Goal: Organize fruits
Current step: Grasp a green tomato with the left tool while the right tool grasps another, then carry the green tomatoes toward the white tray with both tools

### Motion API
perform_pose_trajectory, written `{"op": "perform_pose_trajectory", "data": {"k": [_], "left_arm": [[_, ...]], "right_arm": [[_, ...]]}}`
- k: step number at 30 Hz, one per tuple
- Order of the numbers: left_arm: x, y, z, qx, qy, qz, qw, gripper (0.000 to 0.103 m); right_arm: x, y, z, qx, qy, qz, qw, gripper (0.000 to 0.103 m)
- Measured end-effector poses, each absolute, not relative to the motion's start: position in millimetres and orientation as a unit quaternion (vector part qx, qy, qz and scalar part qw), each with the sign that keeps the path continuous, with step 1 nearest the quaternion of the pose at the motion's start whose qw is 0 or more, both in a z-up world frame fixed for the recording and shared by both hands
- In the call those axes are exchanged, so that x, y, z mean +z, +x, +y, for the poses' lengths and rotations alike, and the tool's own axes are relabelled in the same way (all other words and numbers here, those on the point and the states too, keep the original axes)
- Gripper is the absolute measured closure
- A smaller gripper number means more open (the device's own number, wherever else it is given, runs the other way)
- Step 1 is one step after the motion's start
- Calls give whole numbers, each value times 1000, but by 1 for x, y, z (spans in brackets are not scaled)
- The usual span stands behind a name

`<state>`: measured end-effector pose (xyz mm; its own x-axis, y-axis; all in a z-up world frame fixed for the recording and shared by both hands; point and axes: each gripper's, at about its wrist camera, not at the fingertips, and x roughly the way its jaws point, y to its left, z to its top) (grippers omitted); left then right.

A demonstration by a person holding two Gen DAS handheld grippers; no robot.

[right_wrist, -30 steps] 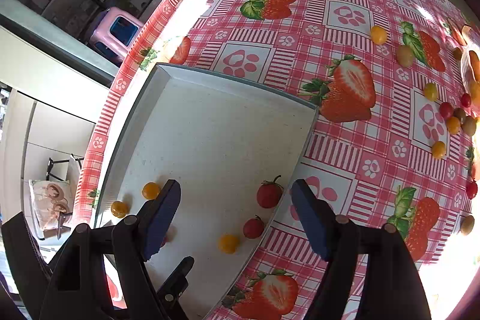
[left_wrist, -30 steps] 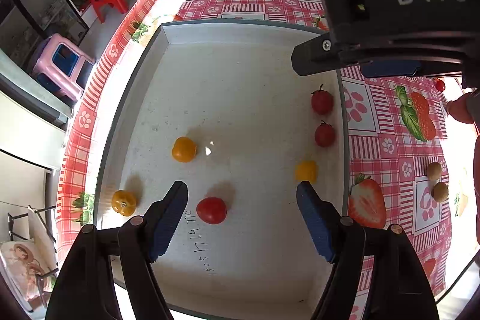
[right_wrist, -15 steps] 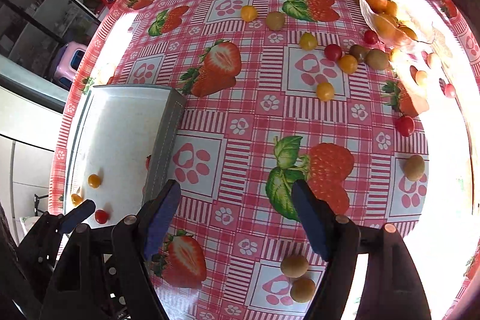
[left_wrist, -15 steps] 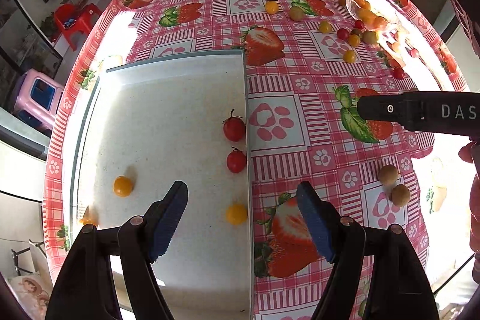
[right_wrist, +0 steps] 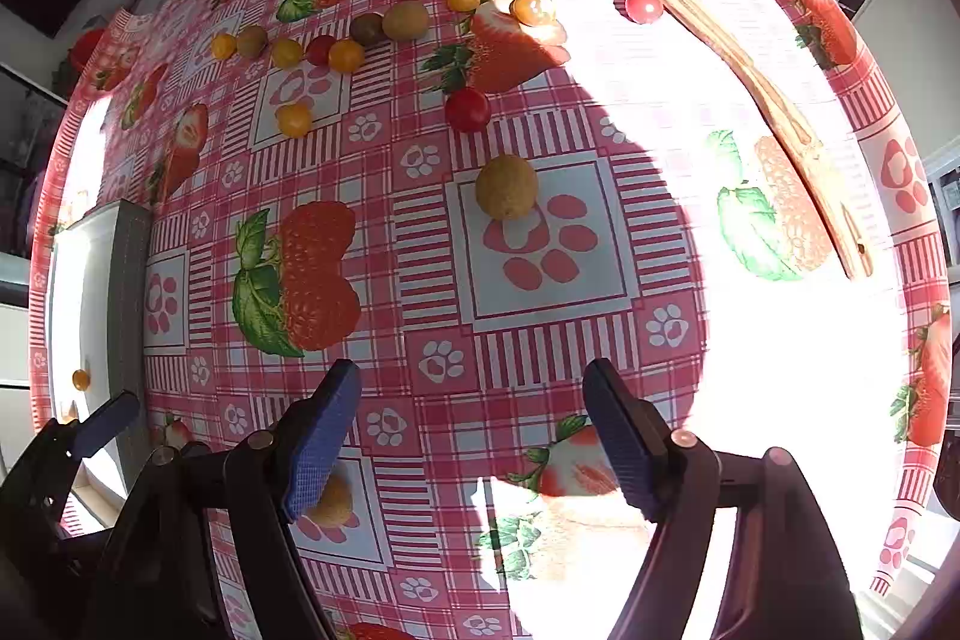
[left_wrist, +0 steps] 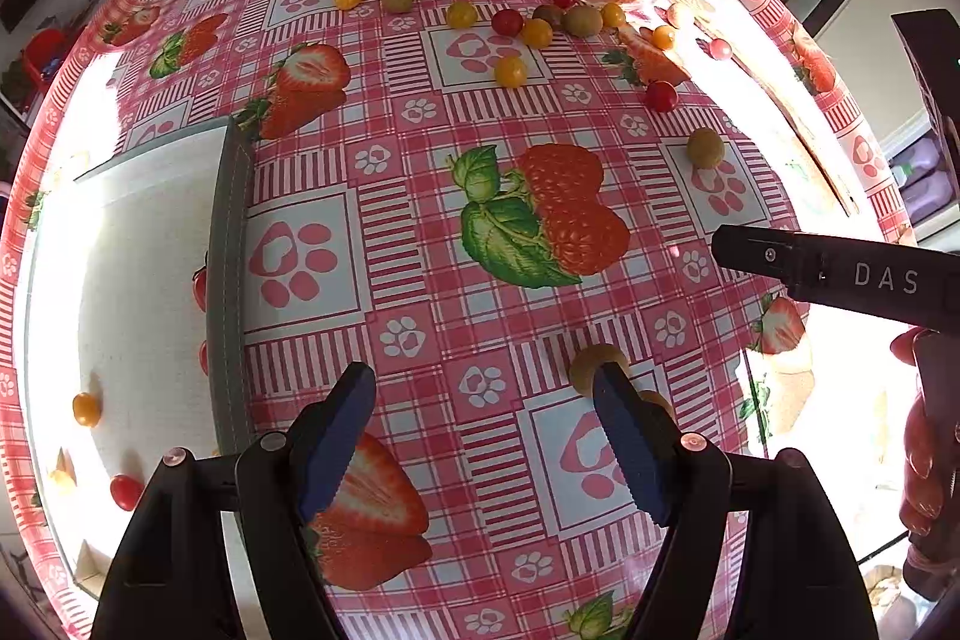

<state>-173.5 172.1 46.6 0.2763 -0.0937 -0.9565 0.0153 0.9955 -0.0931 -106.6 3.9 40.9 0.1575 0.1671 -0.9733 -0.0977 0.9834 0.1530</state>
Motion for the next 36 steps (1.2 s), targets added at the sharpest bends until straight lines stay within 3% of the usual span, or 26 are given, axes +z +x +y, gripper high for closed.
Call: {"op": "perform_pose_trajectory", "data": {"k": [15, 21, 24, 26, 29, 36], "left_arm": [[14, -162, 141, -21, -48, 628, 777, 27], [13, -162, 133, -5, -32, 625, 780, 28], [14, -162, 126, 7, -17, 623, 782, 41], [16, -162, 124, 7, -13, 621, 784, 50], [18, -162, 117, -2, -5, 617, 787, 75], [29, -165, 133, -19, -64, 612, 788, 76]], "right_arm": [[28, -68, 1, 102, 17, 621, 777, 24], [22, -52, 9, 110, 5, 613, 782, 35], [22, -46, 15, 115, -11, 608, 786, 46], [22, -44, 18, 115, -22, 605, 788, 62], [22, -41, 18, 111, -22, 603, 789, 75], [26, -50, 11, 121, -2, 608, 785, 75]]}}
